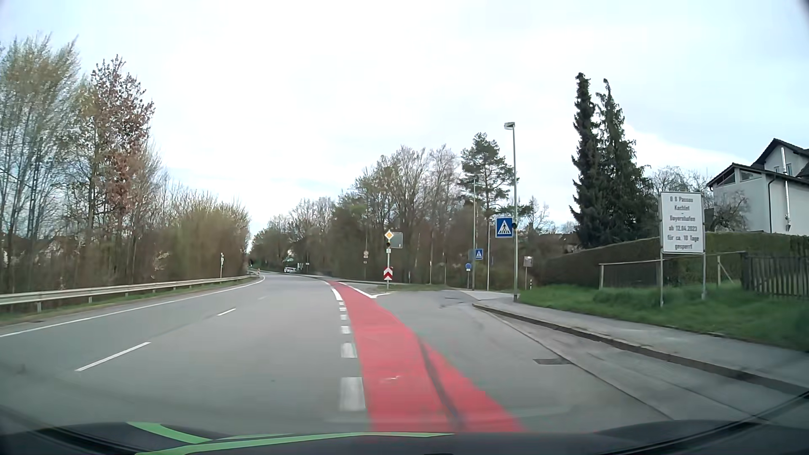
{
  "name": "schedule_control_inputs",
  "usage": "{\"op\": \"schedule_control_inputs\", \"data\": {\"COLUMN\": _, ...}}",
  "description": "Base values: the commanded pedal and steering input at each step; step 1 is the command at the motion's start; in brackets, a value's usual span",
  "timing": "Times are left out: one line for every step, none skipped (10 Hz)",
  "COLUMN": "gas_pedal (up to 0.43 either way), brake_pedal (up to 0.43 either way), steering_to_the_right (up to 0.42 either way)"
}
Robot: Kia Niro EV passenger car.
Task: Follow the waypoints while adhering to traffic rules and regulations
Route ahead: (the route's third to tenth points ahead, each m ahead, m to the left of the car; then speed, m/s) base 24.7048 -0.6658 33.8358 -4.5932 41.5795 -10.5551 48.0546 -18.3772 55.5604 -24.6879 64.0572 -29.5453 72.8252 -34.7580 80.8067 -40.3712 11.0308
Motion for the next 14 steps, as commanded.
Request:
{"op": "schedule_control_inputs", "data": {"gas_pedal": 0.0, "brake_pedal": 0.073, "steering_to_the_right": 0.009}}
{"op": "schedule_control_inputs", "data": {"gas_pedal": 0.0, "brake_pedal": 0.085, "steering_to_the_right": 0.009}}
{"op": "schedule_control_inputs", "data": {"gas_pedal": 0.0, "brake_pedal": 0.091, "steering_to_the_right": 0.01}}
{"op": "schedule_control_inputs", "data": {"gas_pedal": 0.0, "brake_pedal": 0.11, "steering_to_the_right": 0.011}}
{"op": "schedule_control_inputs", "data": {"gas_pedal": 0.0, "brake_pedal": 0.116, "steering_to_the_right": 0.011}}
{"op": "schedule_control_inputs", "data": {"gas_pedal": 0.0, "brake_pedal": 0.116, "steering_to_the_right": 0.013}}
{"op": "schedule_control_inputs", "data": {"gas_pedal": 0.0, "brake_pedal": 0.122, "steering_to_the_right": 0.016}}
{"op": "schedule_control_inputs", "data": {"gas_pedal": 0.0, "brake_pedal": 0.122, "steering_to_the_right": 0.021}}
{"op": "schedule_control_inputs", "data": {"gas_pedal": 0.0, "brake_pedal": 0.122, "steering_to_the_right": 0.025}}
{"op": "schedule_control_inputs", "data": {"gas_pedal": 0.0, "brake_pedal": 0.128, "steering_to_the_right": 0.03}}
{"op": "schedule_control_inputs", "data": {"gas_pedal": 0.0, "brake_pedal": 0.128, "steering_to_the_right": 0.035}}
{"op": "schedule_control_inputs", "data": {"gas_pedal": 0.0, "brake_pedal": 0.128, "steering_to_the_right": 0.04}}
{"op": "schedule_control_inputs", "data": {"gas_pedal": 0.0, "brake_pedal": 0.128, "steering_to_the_right": 0.044}}
{"op": "schedule_control_inputs", "data": {"gas_pedal": 0.0, "brake_pedal": 0.122, "steering_to_the_right": 0.048}}
